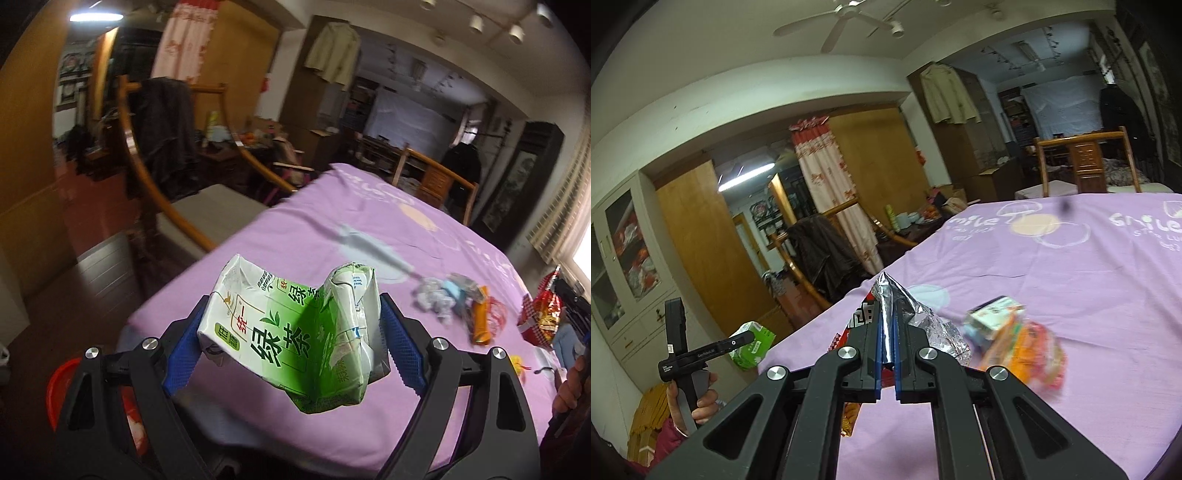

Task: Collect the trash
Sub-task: 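Carry the green carton to the wastebasket and drop it while the right gripper grasps the foil snack bag, then open the right gripper over the red wastebasket to drop the foil bag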

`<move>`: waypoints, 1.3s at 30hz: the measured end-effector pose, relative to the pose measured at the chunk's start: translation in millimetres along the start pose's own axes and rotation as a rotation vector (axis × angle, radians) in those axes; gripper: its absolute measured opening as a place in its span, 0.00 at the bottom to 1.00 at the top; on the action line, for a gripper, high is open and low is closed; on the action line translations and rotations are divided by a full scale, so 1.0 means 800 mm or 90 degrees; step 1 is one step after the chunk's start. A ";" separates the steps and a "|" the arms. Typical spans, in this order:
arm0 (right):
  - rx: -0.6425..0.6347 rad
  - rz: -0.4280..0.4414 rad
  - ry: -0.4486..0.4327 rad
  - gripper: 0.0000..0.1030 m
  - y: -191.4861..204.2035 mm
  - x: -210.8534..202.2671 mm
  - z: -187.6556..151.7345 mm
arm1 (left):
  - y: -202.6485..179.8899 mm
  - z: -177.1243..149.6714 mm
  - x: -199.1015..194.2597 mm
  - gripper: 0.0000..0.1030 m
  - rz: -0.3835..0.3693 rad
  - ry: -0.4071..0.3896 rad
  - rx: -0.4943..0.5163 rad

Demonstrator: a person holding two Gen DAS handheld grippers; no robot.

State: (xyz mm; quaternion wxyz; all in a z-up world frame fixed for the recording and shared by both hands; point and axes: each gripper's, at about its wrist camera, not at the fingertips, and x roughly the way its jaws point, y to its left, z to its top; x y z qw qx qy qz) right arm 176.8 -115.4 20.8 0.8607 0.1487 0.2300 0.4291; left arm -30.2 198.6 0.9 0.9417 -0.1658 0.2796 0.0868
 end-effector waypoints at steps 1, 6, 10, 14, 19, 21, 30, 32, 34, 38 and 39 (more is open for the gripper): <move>-0.004 0.003 0.004 0.05 0.006 0.005 0.000 | 0.017 -0.003 -0.004 0.82 0.016 0.000 -0.011; -0.026 0.032 0.040 0.05 0.049 0.043 -0.005 | 0.111 -0.030 -0.027 0.82 0.096 0.017 -0.065; -0.051 0.054 0.072 0.05 0.089 0.076 -0.010 | 0.180 -0.058 -0.031 0.89 0.185 0.047 -0.102; -0.075 0.078 0.102 0.05 0.130 0.105 -0.014 | 0.246 -0.089 -0.029 0.92 0.234 0.090 -0.180; -0.115 0.120 0.144 0.05 0.196 0.145 -0.025 | 0.296 -0.110 -0.053 0.92 0.232 0.077 -0.239; -0.131 0.145 0.167 0.05 0.228 0.162 -0.033 | 0.304 -0.108 -0.066 0.92 0.265 0.058 -0.231; -0.200 0.247 0.273 0.05 0.363 0.249 -0.086 | 0.338 -0.122 -0.105 0.93 0.351 0.008 -0.255; -0.208 0.267 0.298 0.05 0.393 0.266 -0.103 | 0.346 -0.122 -0.110 0.93 0.363 0.003 -0.260; -0.215 0.286 0.319 0.05 0.416 0.285 -0.119 | 0.353 -0.121 -0.113 0.93 0.371 0.000 -0.264; -0.240 0.312 0.357 0.08 0.472 0.328 -0.155 | 0.367 -0.123 -0.123 0.93 0.379 -0.009 -0.278; -0.245 0.317 0.366 0.10 0.482 0.338 -0.163 | 0.370 -0.124 -0.126 0.93 0.377 -0.011 -0.283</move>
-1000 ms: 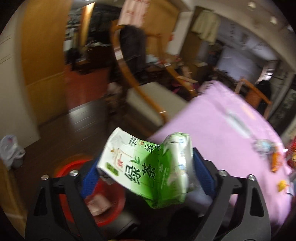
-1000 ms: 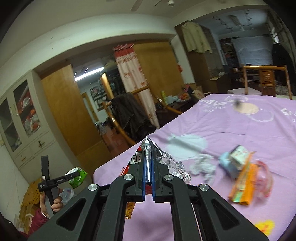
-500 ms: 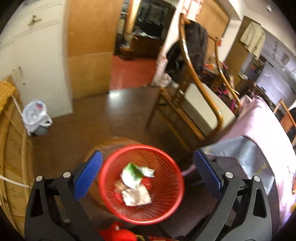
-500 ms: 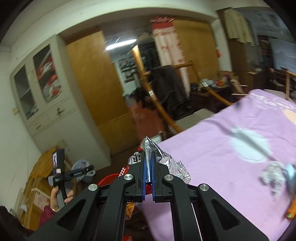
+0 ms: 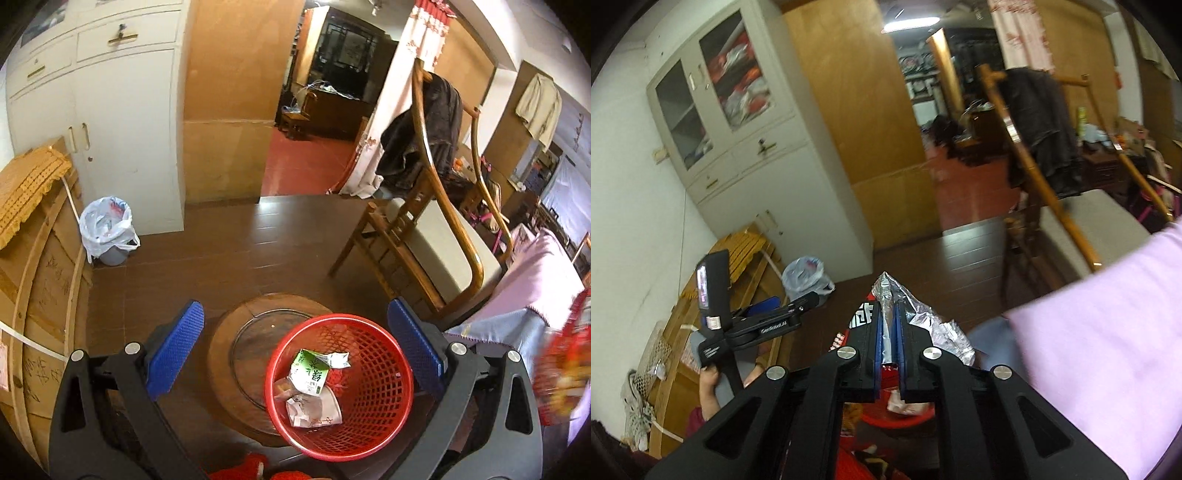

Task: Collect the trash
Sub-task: 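Open the right gripper over the red wastebasket to drop the foil bag, then grasp the white crumpled tissue with the left gripper while the right gripper returns to the table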

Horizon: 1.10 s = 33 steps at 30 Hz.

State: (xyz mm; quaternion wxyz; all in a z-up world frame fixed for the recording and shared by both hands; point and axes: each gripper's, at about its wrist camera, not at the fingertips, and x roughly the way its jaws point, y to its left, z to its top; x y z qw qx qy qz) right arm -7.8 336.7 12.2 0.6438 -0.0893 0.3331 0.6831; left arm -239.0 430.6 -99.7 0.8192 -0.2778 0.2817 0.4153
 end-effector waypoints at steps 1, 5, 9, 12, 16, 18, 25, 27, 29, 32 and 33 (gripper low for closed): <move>-0.003 0.002 0.008 0.25 0.003 0.013 0.002 | 0.005 0.001 0.000 0.93 -0.005 0.000 -0.009; 0.010 -0.004 0.031 0.52 0.008 0.039 0.001 | 0.009 0.002 0.000 0.93 -0.008 0.001 -0.011; -0.002 -0.027 0.014 0.51 0.003 0.019 -0.003 | 0.003 0.002 -0.001 0.93 -0.010 0.000 0.000; 0.013 -0.038 -0.006 0.51 -0.012 -0.010 -0.009 | -0.011 0.001 -0.003 0.93 -0.015 0.001 0.014; 0.034 -0.060 -0.034 0.54 -0.034 -0.047 -0.022 | -0.036 -0.002 -0.014 0.93 -0.041 -0.004 0.037; 0.045 -0.073 -0.050 0.57 -0.045 -0.068 -0.028 | -0.051 -0.004 -0.023 0.93 -0.058 -0.007 0.050; 0.079 -0.124 -0.121 0.69 -0.077 -0.157 -0.054 | -0.118 -0.016 -0.059 0.93 -0.109 -0.022 0.115; 0.087 -0.138 -0.143 0.72 -0.084 -0.185 -0.063 | -0.138 -0.021 -0.072 0.93 -0.129 -0.025 0.133; 0.095 -0.155 -0.172 0.74 -0.092 -0.219 -0.075 | -0.161 -0.027 -0.086 0.93 -0.146 -0.028 0.152; 0.107 -0.179 -0.211 0.77 -0.103 -0.266 -0.096 | -0.194 -0.037 -0.105 0.93 -0.166 -0.034 0.182; 0.112 -0.187 -0.224 0.77 -0.108 -0.283 -0.104 | -0.208 -0.041 -0.112 0.93 -0.176 -0.035 0.195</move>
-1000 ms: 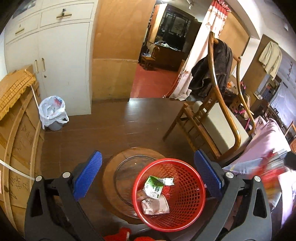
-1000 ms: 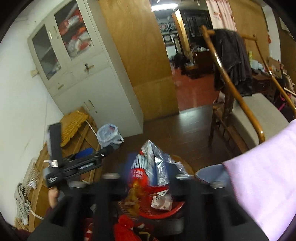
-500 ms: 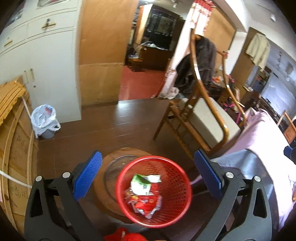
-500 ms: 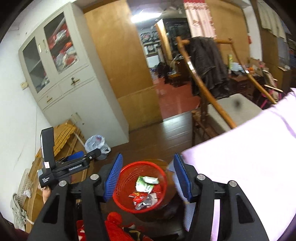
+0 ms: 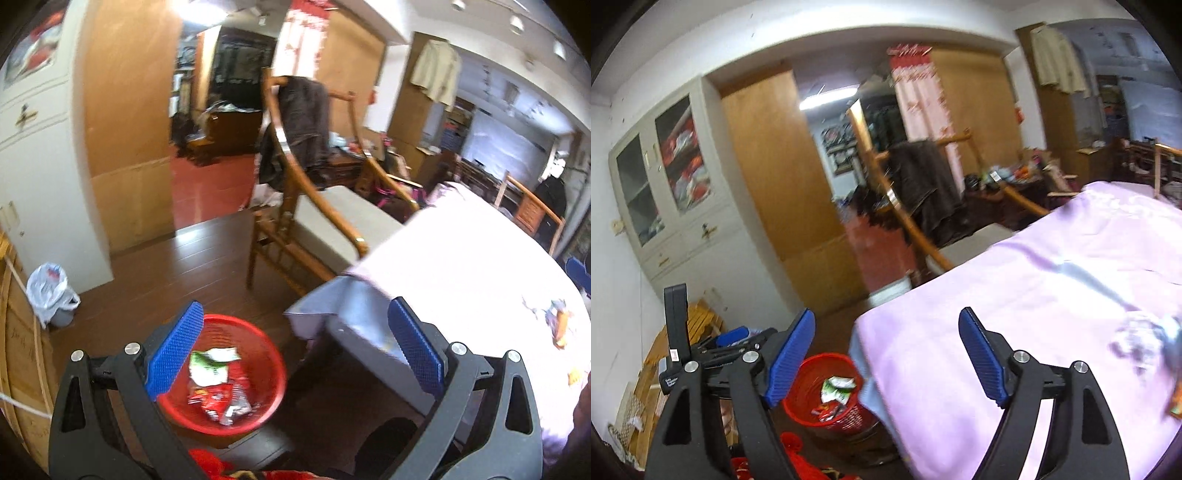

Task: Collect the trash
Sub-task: 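Grasp the white crumpled tissue with the left gripper while the right gripper returns to the table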

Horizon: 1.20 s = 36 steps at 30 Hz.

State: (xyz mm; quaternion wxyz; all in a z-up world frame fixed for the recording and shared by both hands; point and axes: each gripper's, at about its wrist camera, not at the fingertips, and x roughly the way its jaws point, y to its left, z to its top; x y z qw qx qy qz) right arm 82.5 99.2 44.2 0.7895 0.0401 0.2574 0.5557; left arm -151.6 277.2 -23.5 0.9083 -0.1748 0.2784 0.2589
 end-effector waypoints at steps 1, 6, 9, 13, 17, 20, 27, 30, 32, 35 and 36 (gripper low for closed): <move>0.005 -0.006 -0.010 0.78 -0.007 -0.013 -0.001 | -0.014 -0.001 -0.003 0.93 -0.007 -0.001 0.012; 0.043 -0.048 -0.064 0.83 -0.062 -0.089 -0.015 | -0.091 -0.007 -0.012 0.93 -0.037 -0.002 0.078; 0.067 -0.073 -0.085 0.86 -0.092 -0.126 -0.025 | -0.138 -0.014 -0.013 0.93 -0.062 0.002 0.119; 0.098 -0.128 -0.112 0.90 -0.142 -0.184 -0.042 | -0.199 -0.024 -0.006 0.93 -0.102 0.020 0.164; 0.126 -0.199 -0.136 0.93 -0.186 -0.235 -0.057 | -0.254 -0.031 0.009 0.93 -0.146 0.043 0.201; 0.146 -0.253 -0.140 0.93 -0.216 -0.257 -0.067 | -0.294 -0.036 0.023 0.93 -0.170 0.060 0.230; 0.192 -0.333 -0.124 0.94 -0.288 -0.272 -0.073 | -0.394 -0.035 0.066 0.93 -0.193 0.087 0.300; 0.188 -0.351 -0.114 0.94 -0.311 -0.267 -0.067 | -0.422 -0.026 0.089 0.93 -0.207 0.106 0.309; 0.189 -0.356 -0.109 0.94 -0.325 -0.258 -0.061 | -0.451 -0.016 0.112 0.93 -0.222 0.124 0.315; 0.203 -0.354 -0.107 0.94 -0.346 -0.246 -0.064 | -0.482 -0.009 0.137 0.93 -0.235 0.138 0.321; 0.212 -0.361 -0.102 0.94 -0.355 -0.242 -0.069 | -0.494 -0.009 0.145 0.93 -0.238 0.142 0.324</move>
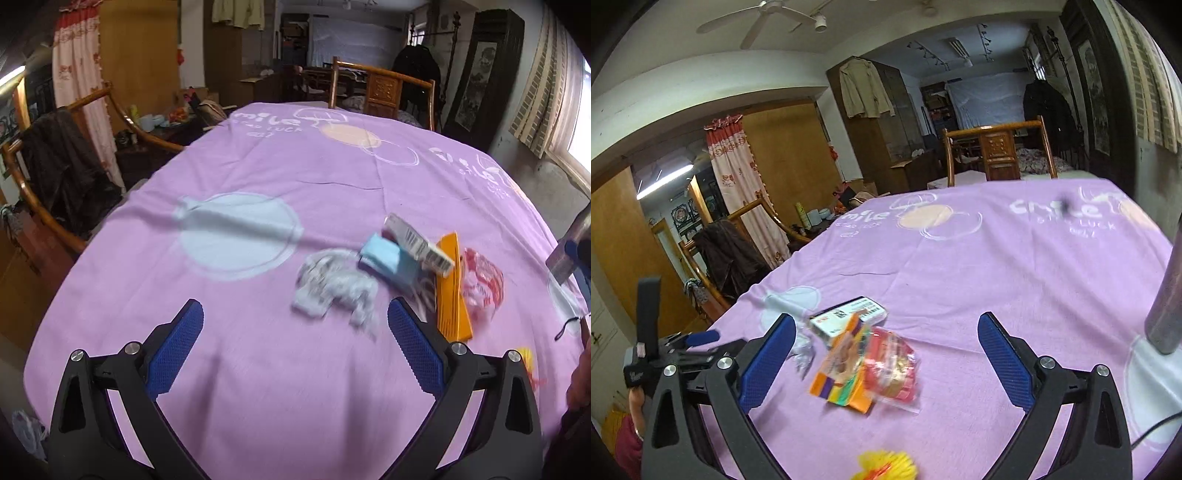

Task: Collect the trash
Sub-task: 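Grasp the white crumpled tissue with the left gripper while the right gripper returns to the table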

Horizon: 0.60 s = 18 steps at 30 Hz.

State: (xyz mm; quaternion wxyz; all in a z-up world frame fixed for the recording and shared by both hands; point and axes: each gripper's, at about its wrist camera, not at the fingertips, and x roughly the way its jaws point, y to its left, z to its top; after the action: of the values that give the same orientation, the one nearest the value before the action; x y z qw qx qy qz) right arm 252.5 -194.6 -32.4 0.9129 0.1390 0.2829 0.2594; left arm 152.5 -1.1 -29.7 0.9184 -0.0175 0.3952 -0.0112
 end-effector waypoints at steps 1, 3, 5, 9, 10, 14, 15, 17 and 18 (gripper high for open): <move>0.008 -0.023 0.015 0.94 -0.007 0.005 -0.001 | -0.009 0.009 0.016 0.93 -0.004 0.007 0.006; 0.021 -0.027 0.035 0.94 -0.016 0.016 -0.003 | -0.018 0.016 0.036 0.93 -0.007 0.019 0.018; 0.029 -0.039 0.038 0.94 -0.021 0.017 -0.005 | -0.027 0.022 0.062 0.94 -0.003 0.034 0.025; 0.044 -0.043 0.026 0.94 -0.028 0.015 -0.007 | -0.030 0.018 0.098 0.94 0.010 0.067 0.030; 0.046 -0.043 0.025 0.94 -0.029 0.015 -0.007 | -0.028 0.014 0.104 0.94 0.014 0.075 0.032; 0.044 -0.040 0.035 0.94 -0.025 0.017 -0.011 | -0.016 0.009 0.119 0.94 0.037 0.108 0.015; 0.041 -0.042 0.038 0.94 -0.024 0.019 -0.011 | -0.009 0.010 0.118 0.94 0.039 0.105 0.002; 0.037 -0.046 0.043 0.94 -0.022 0.021 -0.013 | 0.001 0.011 0.115 0.93 0.054 0.093 -0.014; 0.036 -0.046 0.049 0.94 -0.022 0.023 -0.013 | 0.005 0.012 0.112 0.90 0.061 0.086 -0.019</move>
State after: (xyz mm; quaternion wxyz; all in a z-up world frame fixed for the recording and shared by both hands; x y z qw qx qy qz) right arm 266.0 -197.5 -56.2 0.9059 0.1446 0.3297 0.2231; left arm 221.0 -0.2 -88.7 0.8886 -0.0113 0.4571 0.0378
